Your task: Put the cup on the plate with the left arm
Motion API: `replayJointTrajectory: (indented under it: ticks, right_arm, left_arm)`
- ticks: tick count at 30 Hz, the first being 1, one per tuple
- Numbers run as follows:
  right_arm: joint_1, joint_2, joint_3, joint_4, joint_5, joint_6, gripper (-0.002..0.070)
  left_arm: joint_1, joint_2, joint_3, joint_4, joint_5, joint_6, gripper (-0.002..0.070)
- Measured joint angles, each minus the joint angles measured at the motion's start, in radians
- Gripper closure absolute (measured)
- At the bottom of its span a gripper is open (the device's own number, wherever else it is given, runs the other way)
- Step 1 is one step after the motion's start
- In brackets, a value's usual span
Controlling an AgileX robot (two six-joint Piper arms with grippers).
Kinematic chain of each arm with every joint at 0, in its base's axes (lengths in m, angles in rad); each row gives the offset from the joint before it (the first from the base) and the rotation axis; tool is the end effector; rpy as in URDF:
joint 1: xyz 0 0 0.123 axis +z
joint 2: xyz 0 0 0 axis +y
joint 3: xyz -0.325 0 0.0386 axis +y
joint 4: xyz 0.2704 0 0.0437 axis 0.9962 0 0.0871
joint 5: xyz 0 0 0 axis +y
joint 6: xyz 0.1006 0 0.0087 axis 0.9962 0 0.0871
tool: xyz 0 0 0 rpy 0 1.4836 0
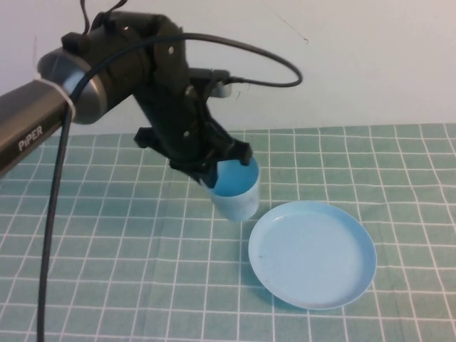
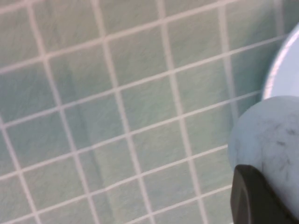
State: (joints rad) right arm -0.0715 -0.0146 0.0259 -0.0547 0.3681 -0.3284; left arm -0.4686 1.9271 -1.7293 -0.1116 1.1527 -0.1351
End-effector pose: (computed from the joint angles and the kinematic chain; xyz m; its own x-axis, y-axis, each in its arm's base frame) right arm 0.0418 -0.0050 0.1684 -0.2999 -0.3498 -0.8875 -0.0224 0.9327 -0.3600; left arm 0.4002 -0.2141 0.3081 -0.9216 0.2663 -0.2825 0.3166 0.9366 -0.1501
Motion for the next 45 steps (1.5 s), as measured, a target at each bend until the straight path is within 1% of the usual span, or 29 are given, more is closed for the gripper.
replayJointTrajectory:
  ticks: [3, 7, 9, 11, 17, 19, 23, 29, 33, 36, 42, 43, 45]
  right_arm:
    - [0.000, 0.000, 0.000, 0.000, 0.000, 0.000, 0.0678]
    - [0.000, 0.000, 0.000, 0.000, 0.000, 0.000, 0.0678]
    - [0.000, 0.000, 0.000, 0.000, 0.000, 0.000, 0.0678]
    - [0.000, 0.000, 0.000, 0.000, 0.000, 0.000, 0.0678]
    - [0.000, 0.000, 0.000, 0.000, 0.000, 0.000, 0.0678]
    - [0.000, 0.000, 0.000, 0.000, 0.000, 0.000, 0.0678]
    - [0.000, 0.000, 0.000, 0.000, 0.000, 0.000, 0.0678]
    - [0.000, 0.000, 0.000, 0.000, 0.000, 0.000, 0.0678]
    - [0.000, 0.000, 0.000, 0.000, 0.000, 0.000, 0.0678]
    - [0.000, 0.000, 0.000, 0.000, 0.000, 0.000, 0.0678]
    - [0.000, 0.000, 0.000, 0.000, 0.000, 0.000, 0.0678]
    - [0.000, 0.000, 0.000, 0.000, 0.000, 0.000, 0.0678]
    - [0.000, 0.000, 0.000, 0.000, 0.000, 0.000, 0.0678]
  left_arm:
    - [-0.075, 0.000, -0.104, 0.000, 0.022, -0.017, 0.0666]
    - [-0.168, 0.005, -0.180, 0.000, 0.020, -0.026, 0.0666]
    - [-0.199, 0.024, -0.200, 0.005, 0.020, -0.026, 0.0666]
    - [-0.214, 0.049, -0.211, 0.013, 0.024, -0.028, 0.0666]
    - [-0.219, 0.178, -0.213, 0.033, 0.049, -0.028, 0.0664]
    - [-0.219, 0.218, -0.213, 0.036, 0.038, -0.028, 0.0642]
    - [-0.219, 0.258, -0.213, 0.020, 0.003, -0.030, 0.0571]
    - [-0.219, 0.275, -0.223, 0.021, -0.012, -0.031, 0.0541]
    - [-0.219, 0.277, -0.303, 0.062, 0.039, -0.036, 0.0505]
    - [-0.219, 0.278, -0.418, 0.075, 0.071, -0.034, 0.0481]
    - [-0.219, 0.190, -0.598, 0.050, 0.086, -0.019, 0.0480]
    - [-0.219, 0.163, -0.613, 0.038, 0.089, -0.017, 0.0494]
    - [-0.219, 0.109, -0.623, 0.017, 0.091, -0.008, 0.0554]
